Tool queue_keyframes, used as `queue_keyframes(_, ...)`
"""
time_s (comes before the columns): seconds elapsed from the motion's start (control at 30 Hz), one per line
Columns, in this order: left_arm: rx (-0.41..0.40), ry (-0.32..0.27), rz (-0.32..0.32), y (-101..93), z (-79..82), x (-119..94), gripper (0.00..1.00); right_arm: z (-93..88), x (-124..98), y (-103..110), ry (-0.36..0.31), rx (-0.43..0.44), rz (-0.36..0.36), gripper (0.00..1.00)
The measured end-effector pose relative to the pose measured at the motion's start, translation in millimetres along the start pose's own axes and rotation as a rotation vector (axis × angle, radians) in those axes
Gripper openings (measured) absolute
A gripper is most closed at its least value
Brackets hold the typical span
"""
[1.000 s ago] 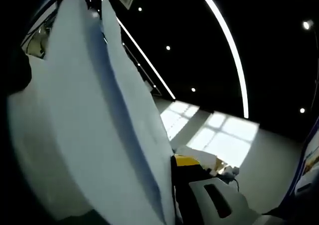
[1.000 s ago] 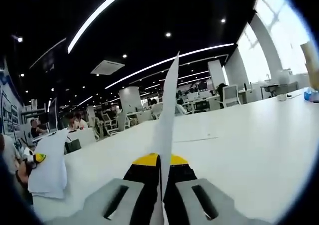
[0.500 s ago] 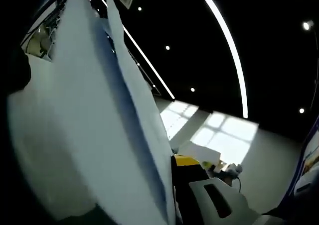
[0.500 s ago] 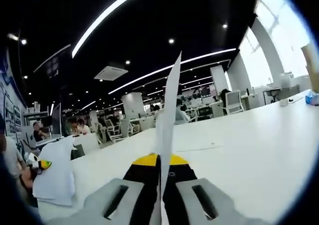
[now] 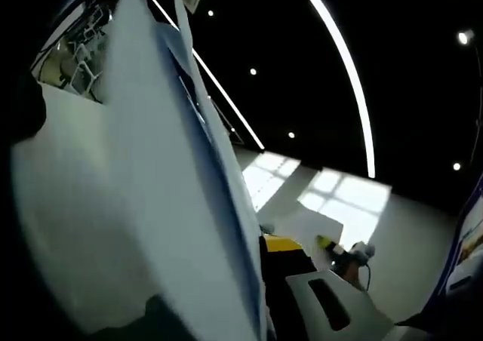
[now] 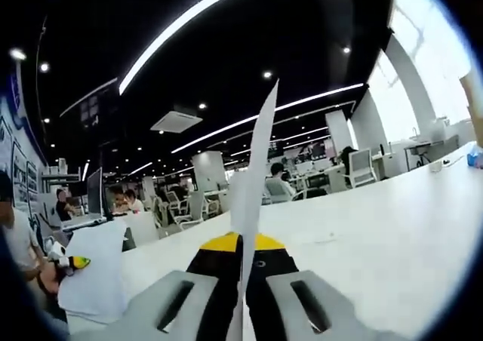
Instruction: Organize the stack of printing papers by aligning and flattening the scattered papers on the table
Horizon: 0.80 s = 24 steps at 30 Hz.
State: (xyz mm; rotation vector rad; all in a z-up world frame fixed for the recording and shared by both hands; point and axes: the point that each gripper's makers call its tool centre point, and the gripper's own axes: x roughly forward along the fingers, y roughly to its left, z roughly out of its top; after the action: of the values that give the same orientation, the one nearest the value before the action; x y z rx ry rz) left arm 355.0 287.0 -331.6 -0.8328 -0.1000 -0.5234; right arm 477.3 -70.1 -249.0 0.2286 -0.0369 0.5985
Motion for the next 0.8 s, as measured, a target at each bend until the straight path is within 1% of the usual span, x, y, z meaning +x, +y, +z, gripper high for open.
queue_keyframes(0.27, 0.000, -0.003, -0.003, -4.2, -1.5, 0, 0.06, 14.5, -1, 7, -0.029, -0.011, 0.014, 0.00)
queue_keyframes(0.57, -0.008, -0.001, -0.005, -1.8, -0.3, 0, 0.06, 33.2, -3, 17, -0.062, -0.017, 0.042, 0.00)
queue_keyframes(0.8, -0.011, 0.000, -0.006, -3.5, -1.4, 0, 0.06, 53.6, -11, 31, -0.105, -0.029, 0.069, 0.00)
